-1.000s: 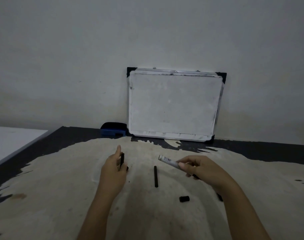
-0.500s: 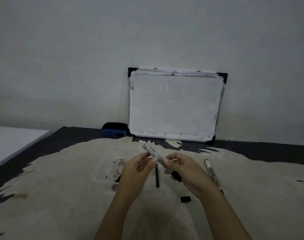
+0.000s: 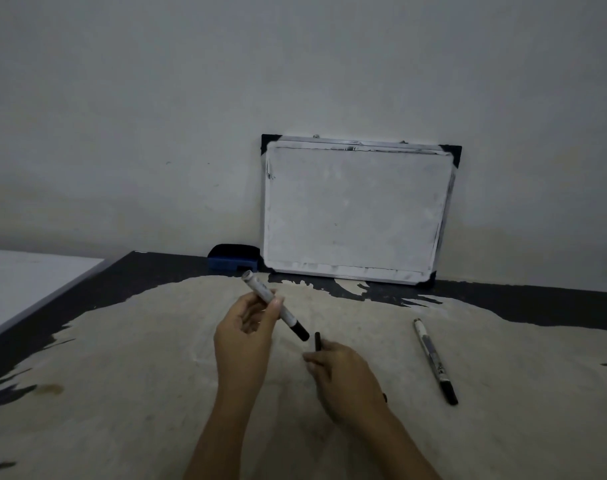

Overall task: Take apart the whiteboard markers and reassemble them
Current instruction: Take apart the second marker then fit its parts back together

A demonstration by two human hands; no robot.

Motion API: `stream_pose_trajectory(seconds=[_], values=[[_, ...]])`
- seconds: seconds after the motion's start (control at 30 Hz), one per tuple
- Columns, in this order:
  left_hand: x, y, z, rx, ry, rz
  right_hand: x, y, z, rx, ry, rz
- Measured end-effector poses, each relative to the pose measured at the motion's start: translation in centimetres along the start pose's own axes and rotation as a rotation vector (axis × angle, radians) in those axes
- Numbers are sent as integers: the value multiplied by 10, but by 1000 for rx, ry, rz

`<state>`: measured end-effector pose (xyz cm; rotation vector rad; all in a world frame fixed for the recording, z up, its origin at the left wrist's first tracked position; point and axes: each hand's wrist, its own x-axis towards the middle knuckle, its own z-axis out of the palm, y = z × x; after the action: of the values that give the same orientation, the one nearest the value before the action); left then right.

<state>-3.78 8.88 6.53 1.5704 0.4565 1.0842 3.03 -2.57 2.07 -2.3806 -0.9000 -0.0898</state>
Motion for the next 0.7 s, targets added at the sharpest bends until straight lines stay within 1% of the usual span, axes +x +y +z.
stream_pose_trajectory(seconds=[0.1,0.17,0.27,0.33,0.4,0.5,0.57,0.63,0.7], values=[[0,-2,1,11,-2,15,2,1,3,-145,22,-12],[-1,-3,2,34,-13,33,4,1,1,-199,32,23],[-3,-2,3,51,-57,40,5,1,-7,-126,94,102],[-5,2,4,91,-97,79,7,1,-21,32,185,147],[-7,6,4,150,-136,156,12,3,-46,285,211,183],[-8,11,4,238,-189,327,11,1,-94,751,129,159],[-9,14,4,258,-230,412,6,-1,-120,981,74,119],[-8,14,5,263,-264,443,0,0,-137,1054,19,78],[-9,12,6,273,-283,456,-3,-1,-145,1035,-26,55]])
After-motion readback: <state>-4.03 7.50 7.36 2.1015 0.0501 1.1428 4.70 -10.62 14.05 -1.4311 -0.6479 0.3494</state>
